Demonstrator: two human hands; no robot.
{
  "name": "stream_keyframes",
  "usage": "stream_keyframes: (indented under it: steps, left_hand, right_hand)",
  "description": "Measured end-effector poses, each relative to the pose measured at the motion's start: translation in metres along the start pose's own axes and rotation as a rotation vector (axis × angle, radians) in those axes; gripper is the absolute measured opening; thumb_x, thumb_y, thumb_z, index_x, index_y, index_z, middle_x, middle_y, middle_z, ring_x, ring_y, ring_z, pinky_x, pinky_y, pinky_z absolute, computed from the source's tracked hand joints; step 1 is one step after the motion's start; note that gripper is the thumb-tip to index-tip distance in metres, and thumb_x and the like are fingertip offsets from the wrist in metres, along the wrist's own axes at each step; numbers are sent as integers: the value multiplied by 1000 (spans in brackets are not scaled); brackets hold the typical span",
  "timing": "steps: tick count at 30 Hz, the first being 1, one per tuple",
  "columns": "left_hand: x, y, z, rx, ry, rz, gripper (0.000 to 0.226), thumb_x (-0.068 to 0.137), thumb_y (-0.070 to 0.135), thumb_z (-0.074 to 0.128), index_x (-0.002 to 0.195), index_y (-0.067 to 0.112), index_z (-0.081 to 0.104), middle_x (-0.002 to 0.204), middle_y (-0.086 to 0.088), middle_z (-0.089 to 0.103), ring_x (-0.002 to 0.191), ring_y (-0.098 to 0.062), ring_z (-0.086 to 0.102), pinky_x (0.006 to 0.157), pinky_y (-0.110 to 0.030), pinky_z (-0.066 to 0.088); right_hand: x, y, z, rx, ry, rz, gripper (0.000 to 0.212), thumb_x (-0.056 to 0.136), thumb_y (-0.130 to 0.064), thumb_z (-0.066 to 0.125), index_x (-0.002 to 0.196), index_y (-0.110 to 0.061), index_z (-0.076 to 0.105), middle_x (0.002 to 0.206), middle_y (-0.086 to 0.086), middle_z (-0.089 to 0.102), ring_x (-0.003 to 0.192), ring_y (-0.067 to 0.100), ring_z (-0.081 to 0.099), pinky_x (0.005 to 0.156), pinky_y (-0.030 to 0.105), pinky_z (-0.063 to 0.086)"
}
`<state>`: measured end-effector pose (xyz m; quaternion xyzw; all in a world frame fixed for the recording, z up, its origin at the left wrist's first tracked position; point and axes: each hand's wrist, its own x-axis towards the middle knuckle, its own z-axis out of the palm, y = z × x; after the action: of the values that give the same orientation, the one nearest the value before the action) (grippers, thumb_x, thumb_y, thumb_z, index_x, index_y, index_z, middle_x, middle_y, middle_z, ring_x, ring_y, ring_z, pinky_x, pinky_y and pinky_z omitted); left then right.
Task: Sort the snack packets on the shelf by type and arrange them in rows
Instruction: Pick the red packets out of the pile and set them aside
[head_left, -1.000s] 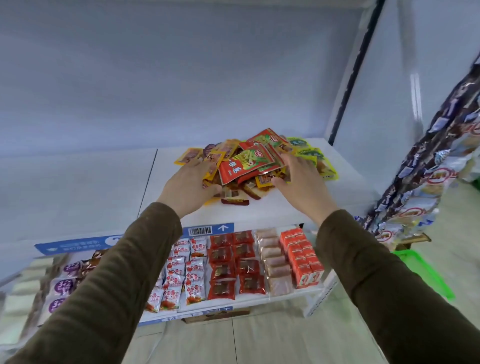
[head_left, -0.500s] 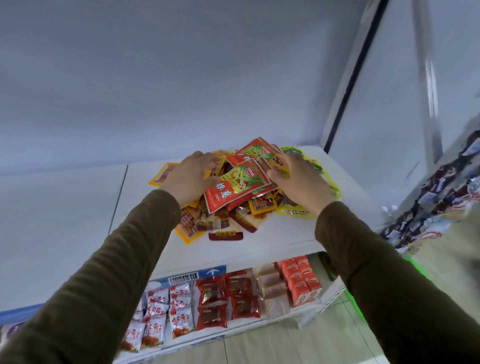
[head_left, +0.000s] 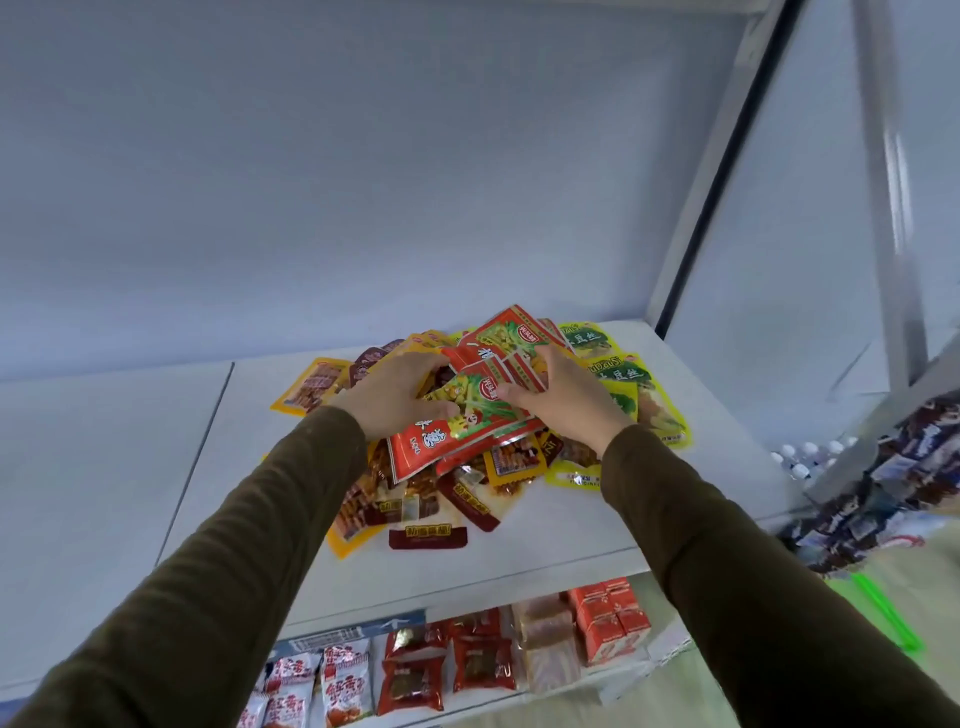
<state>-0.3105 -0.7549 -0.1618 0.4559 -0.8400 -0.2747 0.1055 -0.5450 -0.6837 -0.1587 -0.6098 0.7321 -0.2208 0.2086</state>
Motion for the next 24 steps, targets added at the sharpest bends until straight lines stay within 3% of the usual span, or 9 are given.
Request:
stream_keyframes:
  steps: [5, 9, 14, 16, 18, 21, 24]
  left_hand:
    - [11, 1, 8, 46, -40, -22, 79, 91, 50, 68, 158, 28, 30, 157, 0, 42, 139, -23, 44, 116, -47, 38]
    - [14, 4, 10, 130, -28, -3, 80, 90, 55, 66, 157, 28, 32, 149, -1, 52, 133, -23, 50, 116, -52, 36]
    - [19, 6, 12, 100, -37, 0, 84, 88, 58, 67, 157, 28, 29, 140, 2, 56, 118, -21, 62, 102, -44, 51]
    - [19, 8, 10, -14, -47, 24, 81, 86, 56, 70, 153, 29, 35, 125, 10, 58, 103, -14, 68, 81, -26, 58]
    - [20, 9, 9, -170, -44, 61, 65, 82, 53, 75, 137, 30, 48, 113, 17, 65, 93, -11, 73, 68, -15, 57]
    - [20, 8, 4, -439, -69, 37, 61, 80, 44, 82, 129, 29, 49, 109, 7, 74, 92, -13, 76, 74, -24, 60]
    - [17, 8, -4, -617, -137, -7, 71, 74, 43, 86, 131, 36, 44, 113, 6, 75, 97, -20, 76, 77, -30, 62]
  right_hand:
    - [13, -1, 7, 69, -45, 4, 102, 82, -69, 69, 160, -23, 21, 163, 6, 36, 145, 30, 42, 111, 46, 42]
    - [23, 2, 11, 249, -30, 33, 99, 86, -37, 81, 160, -25, 16, 159, 9, 43, 138, 30, 51, 111, 47, 46]
    - [27, 3, 8, 401, -28, -49, 94, 90, -13, 76, 161, -33, 18, 161, 2, 39, 138, 25, 50, 108, 47, 50]
    - [28, 3, 2, 458, -32, -121, 89, 94, -9, 72, 160, -37, 20, 163, -2, 34, 143, 23, 45, 109, 50, 50]
    - [30, 3, -7, 442, -45, -210, 82, 97, -12, 68, 158, -42, 22, 164, -5, 31, 148, 22, 38, 113, 52, 45]
    - [31, 0, -20, 438, -116, -312, 74, 100, -15, 64, 154, -49, 28, 161, -6, 38, 145, 18, 42, 113, 49, 45]
    - [33, -8, -32, 517, -194, -338, 61, 102, -17, 61, 149, -48, 38, 139, -3, 59, 122, 12, 63, 96, 40, 59]
